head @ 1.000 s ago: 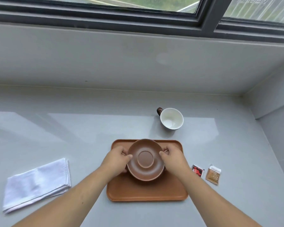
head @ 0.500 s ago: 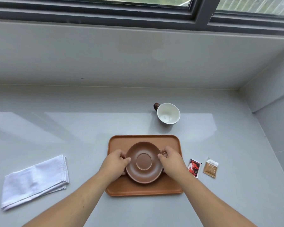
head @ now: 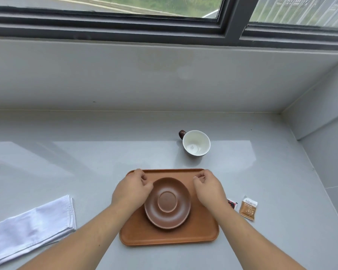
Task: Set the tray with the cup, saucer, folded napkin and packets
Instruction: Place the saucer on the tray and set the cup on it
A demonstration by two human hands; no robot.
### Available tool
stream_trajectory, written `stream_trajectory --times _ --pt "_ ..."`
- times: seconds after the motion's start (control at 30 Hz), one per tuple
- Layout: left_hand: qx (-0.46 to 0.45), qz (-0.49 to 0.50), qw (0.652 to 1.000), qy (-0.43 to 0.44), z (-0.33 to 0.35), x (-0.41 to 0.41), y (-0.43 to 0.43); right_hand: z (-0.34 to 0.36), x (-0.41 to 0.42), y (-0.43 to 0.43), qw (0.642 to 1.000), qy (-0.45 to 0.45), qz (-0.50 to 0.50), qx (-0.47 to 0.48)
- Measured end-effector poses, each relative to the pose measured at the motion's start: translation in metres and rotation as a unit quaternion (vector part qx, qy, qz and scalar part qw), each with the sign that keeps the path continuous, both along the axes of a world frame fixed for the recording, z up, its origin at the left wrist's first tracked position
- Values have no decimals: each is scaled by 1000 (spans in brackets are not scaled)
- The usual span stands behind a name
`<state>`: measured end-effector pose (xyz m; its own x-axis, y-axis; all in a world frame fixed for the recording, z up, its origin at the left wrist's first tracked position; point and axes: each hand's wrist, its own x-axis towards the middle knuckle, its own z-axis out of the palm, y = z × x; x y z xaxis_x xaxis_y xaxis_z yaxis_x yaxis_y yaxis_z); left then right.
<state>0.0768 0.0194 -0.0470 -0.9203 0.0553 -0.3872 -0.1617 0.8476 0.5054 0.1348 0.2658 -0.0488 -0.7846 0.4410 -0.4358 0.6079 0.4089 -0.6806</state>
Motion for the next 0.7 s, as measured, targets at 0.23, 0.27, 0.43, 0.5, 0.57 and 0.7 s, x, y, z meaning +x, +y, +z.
stream_trajectory --times 0.23,0.27,0.43,0.5,0.57,0.7 --pt "41 -73 996 -1 18 -81 73 12 -55 41 993 8 -91 -70" --pt "42 -86 995 -2 19 -89 84 11 -61 45 993 1 -89 -78" --pt "40 -132 990 5 21 -114 117 7 -83 53 992 -17 -68 -106" --pt "28 -142 989 10 20 -119 121 5 -89 54 992 -21 -61 -107" --pt "22 -147 989 8 19 -123 122 5 -93 54 993 -17 -55 -101" --pt "33 -143 989 1 21 -124 114 10 -93 51 998 -1 -21 -59"
